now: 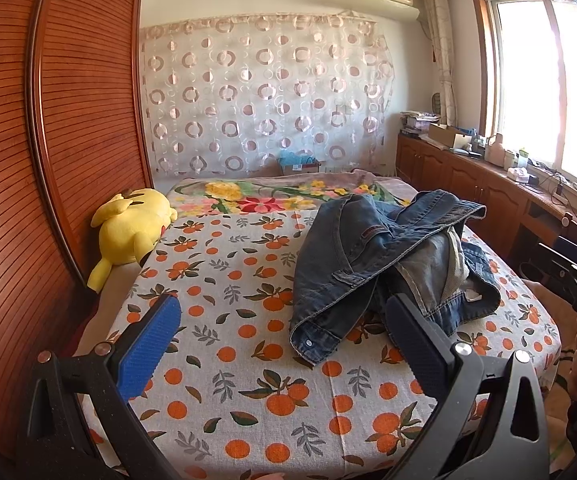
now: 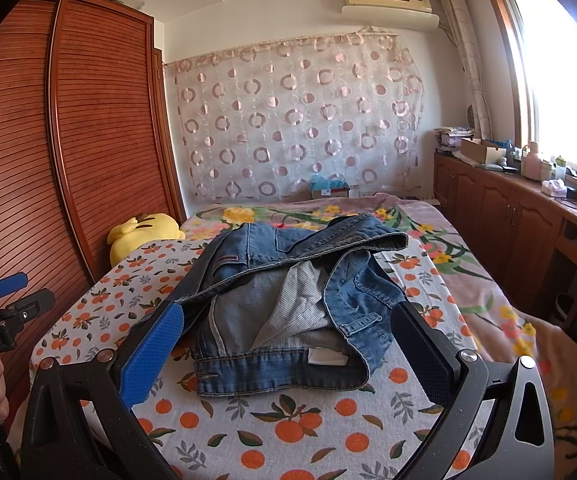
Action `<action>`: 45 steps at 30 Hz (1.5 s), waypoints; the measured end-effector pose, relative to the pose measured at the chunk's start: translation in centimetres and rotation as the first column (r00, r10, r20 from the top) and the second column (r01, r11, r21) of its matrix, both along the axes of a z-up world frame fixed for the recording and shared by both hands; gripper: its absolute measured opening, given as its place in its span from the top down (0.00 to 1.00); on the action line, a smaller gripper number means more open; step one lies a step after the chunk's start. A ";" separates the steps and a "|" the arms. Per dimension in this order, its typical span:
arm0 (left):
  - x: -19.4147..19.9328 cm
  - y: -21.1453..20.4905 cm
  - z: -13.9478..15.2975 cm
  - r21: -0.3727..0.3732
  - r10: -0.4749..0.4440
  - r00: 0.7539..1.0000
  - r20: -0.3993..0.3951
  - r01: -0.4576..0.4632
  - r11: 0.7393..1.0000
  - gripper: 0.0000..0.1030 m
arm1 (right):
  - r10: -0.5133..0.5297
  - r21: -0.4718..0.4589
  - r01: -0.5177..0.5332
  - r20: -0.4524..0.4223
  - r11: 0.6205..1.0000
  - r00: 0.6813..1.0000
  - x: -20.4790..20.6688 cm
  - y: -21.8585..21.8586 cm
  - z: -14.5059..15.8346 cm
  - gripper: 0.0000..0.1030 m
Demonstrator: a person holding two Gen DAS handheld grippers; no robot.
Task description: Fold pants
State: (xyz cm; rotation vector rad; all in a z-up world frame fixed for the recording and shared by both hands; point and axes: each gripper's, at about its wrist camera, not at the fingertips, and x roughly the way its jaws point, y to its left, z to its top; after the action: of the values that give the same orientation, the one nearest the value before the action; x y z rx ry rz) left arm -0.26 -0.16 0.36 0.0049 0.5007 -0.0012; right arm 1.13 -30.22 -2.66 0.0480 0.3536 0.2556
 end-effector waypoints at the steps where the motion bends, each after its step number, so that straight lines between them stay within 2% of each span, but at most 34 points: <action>1: 0.0 0.0 0.0 0.000 0.000 1.000 0.000 0.000 1.000 0.00 | 0.000 0.000 0.000 0.001 1.000 1.000 0.0 0.0 0.0 0.00; 45: 0.0 -0.2 -0.1 -0.009 -0.004 1.000 -0.005 0.004 1.000 0.00 | -0.002 0.003 0.002 -0.001 1.000 1.000 0.0 0.1 -0.1 0.00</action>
State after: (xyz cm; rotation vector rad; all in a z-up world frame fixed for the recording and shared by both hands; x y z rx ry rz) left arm -0.28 -0.33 0.25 -0.0026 0.5052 -0.0069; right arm 1.15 -30.09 -2.81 0.0514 0.3543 0.2545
